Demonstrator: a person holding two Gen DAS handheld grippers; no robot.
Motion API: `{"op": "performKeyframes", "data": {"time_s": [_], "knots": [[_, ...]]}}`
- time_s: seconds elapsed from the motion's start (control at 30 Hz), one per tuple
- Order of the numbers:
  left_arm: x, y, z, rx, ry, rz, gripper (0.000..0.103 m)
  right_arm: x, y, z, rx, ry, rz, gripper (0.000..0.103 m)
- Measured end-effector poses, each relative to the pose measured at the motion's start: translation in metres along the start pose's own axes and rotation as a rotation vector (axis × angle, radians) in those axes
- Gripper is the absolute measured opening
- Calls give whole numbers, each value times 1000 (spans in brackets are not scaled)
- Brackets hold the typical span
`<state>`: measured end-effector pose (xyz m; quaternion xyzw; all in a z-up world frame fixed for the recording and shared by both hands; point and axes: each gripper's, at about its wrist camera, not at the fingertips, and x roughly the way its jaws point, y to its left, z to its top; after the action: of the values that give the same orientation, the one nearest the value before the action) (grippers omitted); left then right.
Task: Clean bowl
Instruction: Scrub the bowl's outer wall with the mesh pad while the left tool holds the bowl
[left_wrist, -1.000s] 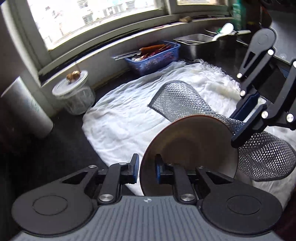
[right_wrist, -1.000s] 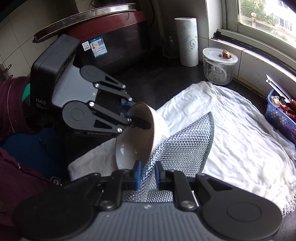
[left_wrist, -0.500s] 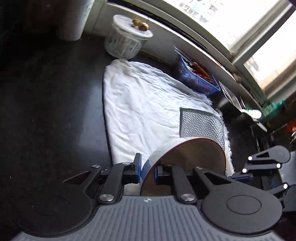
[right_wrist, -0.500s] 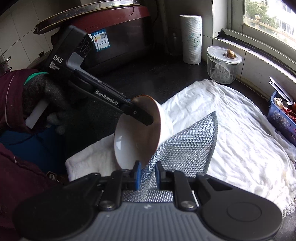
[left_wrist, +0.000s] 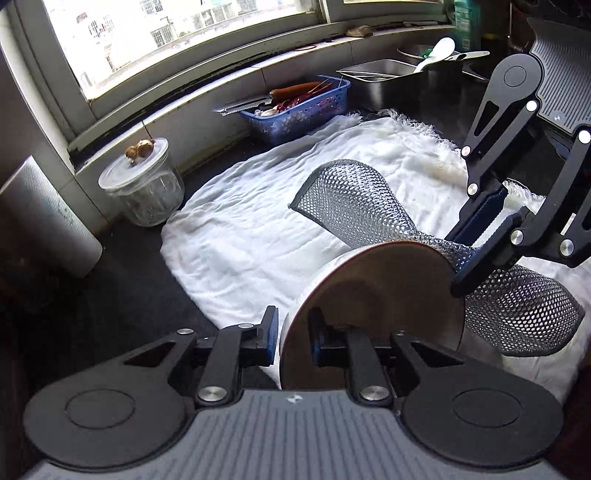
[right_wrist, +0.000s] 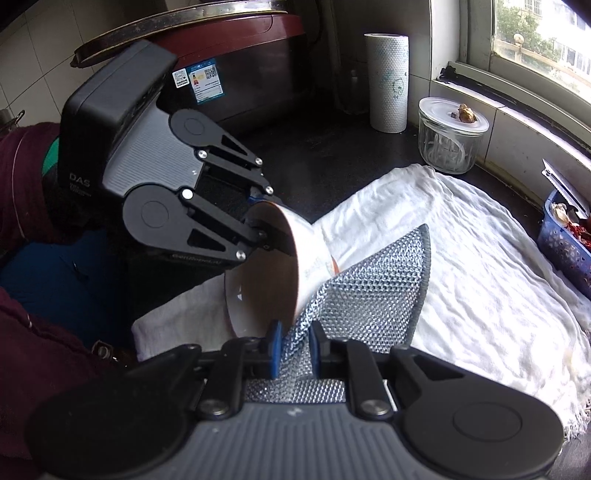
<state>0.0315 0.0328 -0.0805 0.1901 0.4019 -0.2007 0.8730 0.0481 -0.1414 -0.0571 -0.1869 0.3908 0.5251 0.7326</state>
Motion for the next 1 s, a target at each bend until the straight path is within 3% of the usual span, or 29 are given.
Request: {"op": "performKeyframes", "data": {"time_s": [0.13, 0.37, 0.43, 0.57, 0.7, 0.9, 0.97, 1.0], "knots": [[-1, 16, -4, -188, -19, -52, 12, -1, -2, 1, 6, -5, -12, 13], [8, 56, -35, -690, -5, -127, 11, -7, 0, 0, 2, -16, -7, 10], [11, 60, -42, -780, 0, -157, 11, -7, 3, 0, -5, -17, -5, 7], [16, 53, -45, -806, 11, -209, 10, 1, 9, -1, -31, 9, -28, 5], [19, 50, -48, -776, 21, -157, 7, -6, 4, -3, -1, -16, -35, 4], [10, 24, -37, -470, -52, -74, 9, -18, -17, -9, 61, -35, -64, 4], [10, 25, -37, -460, -64, -78, 9, -17, -23, -8, 76, -44, -47, 4], [10, 30, -39, -507, -65, -100, 8, -17, -27, -8, 83, -48, -38, 4]]}}
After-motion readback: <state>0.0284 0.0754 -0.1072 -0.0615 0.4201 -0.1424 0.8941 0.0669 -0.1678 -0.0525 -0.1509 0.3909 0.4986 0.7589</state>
